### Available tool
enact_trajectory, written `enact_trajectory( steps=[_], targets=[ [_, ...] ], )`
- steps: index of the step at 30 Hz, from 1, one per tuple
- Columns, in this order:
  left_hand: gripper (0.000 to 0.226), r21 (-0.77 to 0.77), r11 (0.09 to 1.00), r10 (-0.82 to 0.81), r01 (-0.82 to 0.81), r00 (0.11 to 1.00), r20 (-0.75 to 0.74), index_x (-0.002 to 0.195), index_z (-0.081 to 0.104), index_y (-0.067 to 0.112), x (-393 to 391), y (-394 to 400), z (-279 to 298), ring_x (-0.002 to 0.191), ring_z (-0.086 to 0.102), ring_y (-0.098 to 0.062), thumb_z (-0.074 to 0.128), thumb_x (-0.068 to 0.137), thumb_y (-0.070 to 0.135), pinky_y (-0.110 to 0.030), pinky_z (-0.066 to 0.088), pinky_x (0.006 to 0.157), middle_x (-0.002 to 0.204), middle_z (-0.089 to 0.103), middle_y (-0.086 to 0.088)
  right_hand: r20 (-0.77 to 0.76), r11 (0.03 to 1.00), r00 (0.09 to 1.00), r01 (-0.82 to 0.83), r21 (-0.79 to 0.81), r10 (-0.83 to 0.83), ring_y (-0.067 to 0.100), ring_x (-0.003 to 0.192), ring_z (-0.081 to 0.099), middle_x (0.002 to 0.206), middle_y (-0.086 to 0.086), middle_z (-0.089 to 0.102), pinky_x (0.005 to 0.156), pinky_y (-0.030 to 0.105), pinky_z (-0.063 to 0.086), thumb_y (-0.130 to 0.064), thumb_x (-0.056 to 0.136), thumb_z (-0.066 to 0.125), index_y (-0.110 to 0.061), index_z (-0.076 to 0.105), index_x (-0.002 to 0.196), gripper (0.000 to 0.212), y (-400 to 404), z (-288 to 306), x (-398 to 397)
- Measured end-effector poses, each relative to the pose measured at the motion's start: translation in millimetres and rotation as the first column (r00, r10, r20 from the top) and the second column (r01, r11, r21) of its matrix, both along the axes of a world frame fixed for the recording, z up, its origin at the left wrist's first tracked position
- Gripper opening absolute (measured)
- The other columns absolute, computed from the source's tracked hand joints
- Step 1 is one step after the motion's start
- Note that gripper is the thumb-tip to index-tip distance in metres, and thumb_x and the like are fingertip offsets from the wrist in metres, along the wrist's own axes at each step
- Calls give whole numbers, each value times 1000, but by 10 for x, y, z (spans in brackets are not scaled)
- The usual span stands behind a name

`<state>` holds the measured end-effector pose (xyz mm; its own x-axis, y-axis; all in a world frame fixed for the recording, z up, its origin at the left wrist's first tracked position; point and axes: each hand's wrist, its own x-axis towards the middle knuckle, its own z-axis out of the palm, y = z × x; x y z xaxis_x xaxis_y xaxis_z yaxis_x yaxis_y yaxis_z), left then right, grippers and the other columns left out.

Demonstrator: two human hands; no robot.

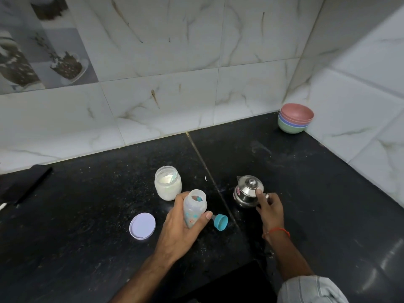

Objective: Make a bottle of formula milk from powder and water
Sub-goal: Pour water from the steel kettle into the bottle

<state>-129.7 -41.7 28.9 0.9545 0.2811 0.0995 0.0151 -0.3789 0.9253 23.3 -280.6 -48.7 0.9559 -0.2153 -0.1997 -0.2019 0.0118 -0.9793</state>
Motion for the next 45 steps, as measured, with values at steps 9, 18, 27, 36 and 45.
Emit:
enact_trajectory(
  steps=[9,18,27,36,45],
  targets=[
    [56,26,999,-33,34,999,-28,123,44,46,90,-134,-74,109,64,-3,68,79,71,-28,57,86,116,66,18,200,974,974,-139,181,102,15,89,60,89,-6,63,84,46,47,-24,98,66,-25,55,81,19,-103,598,-172],
    [52,125,985,-114,116,993,-22,124,37,44,180,-317,-77,107,63,-6,61,86,69,-32,55,89,118,61,20,424,929,830,-361,-84,362,5,81,52,95,-8,59,75,17,46,-7,102,57,-24,59,90,21,-141,1541,-399],
    [53,128,978,-164,163,986,2,129,36,47,133,-373,-84,115,62,-8,60,90,71,-48,53,98,126,60,23,408,769,686,-361,-528,602,18,91,53,103,-7,58,81,32,45,-35,97,61,-18,59,107,20,-27,1930,-633],
    [55,134,973,-190,188,982,3,132,40,41,74,-342,-90,112,63,-10,62,91,69,-48,54,95,125,61,18,348,558,579,-233,-796,738,16,101,49,111,-11,57,85,33,46,-33,98,60,-21,56,97,13,168,2073,-737],
    [55,108,975,-198,197,980,4,132,40,44,39,-295,-108,113,62,-10,65,90,68,-44,56,93,124,61,19,266,441,539,-226,-869,799,10,105,44,116,-20,51,85,49,50,-48,95,47,-38,45,96,10,285,2155,-775]
  ],
)
